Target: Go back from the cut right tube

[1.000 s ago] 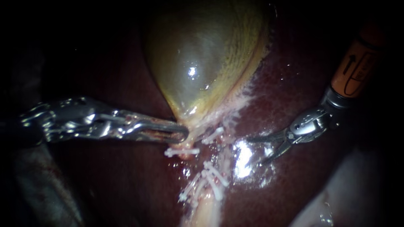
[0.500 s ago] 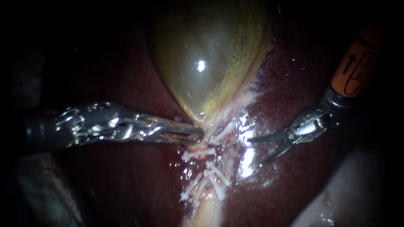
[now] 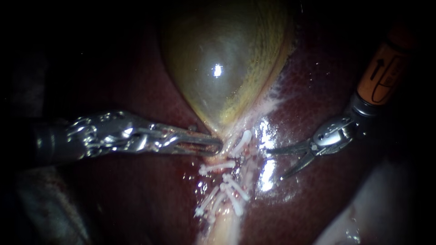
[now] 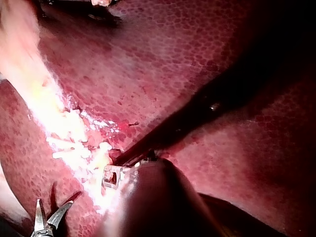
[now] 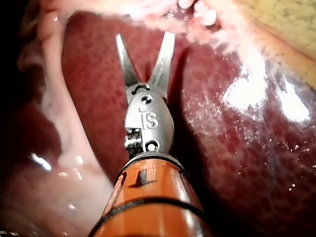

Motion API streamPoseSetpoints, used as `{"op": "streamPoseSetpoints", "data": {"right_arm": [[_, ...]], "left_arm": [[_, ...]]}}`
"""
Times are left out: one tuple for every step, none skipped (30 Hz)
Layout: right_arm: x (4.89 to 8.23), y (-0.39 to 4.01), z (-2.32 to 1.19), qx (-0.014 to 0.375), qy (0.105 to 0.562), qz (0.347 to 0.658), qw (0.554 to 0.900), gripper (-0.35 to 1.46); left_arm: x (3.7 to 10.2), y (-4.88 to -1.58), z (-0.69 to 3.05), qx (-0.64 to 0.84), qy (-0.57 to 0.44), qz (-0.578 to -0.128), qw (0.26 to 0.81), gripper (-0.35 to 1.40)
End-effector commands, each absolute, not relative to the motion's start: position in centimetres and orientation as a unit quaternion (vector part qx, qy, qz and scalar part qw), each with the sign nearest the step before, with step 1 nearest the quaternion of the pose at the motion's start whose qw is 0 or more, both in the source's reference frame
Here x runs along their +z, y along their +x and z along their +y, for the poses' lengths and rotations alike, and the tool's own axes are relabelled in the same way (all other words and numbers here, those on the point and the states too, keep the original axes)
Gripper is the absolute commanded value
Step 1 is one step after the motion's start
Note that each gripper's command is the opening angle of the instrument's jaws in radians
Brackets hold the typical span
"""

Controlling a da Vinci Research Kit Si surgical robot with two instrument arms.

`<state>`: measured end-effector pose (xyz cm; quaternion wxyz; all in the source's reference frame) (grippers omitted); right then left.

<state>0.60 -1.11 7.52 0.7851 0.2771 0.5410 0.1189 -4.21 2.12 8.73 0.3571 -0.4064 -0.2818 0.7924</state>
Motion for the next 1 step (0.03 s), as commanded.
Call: {"op": "streamPoseSetpoints", "data": {"right_arm": [[7.53,0.6,-1.11,0.119,0.277,0.541,0.785,0.78]], "left_arm": [[8.72,-4.21,2.12,0.792,-0.406,-0.282,0.357,-0.35]]}}
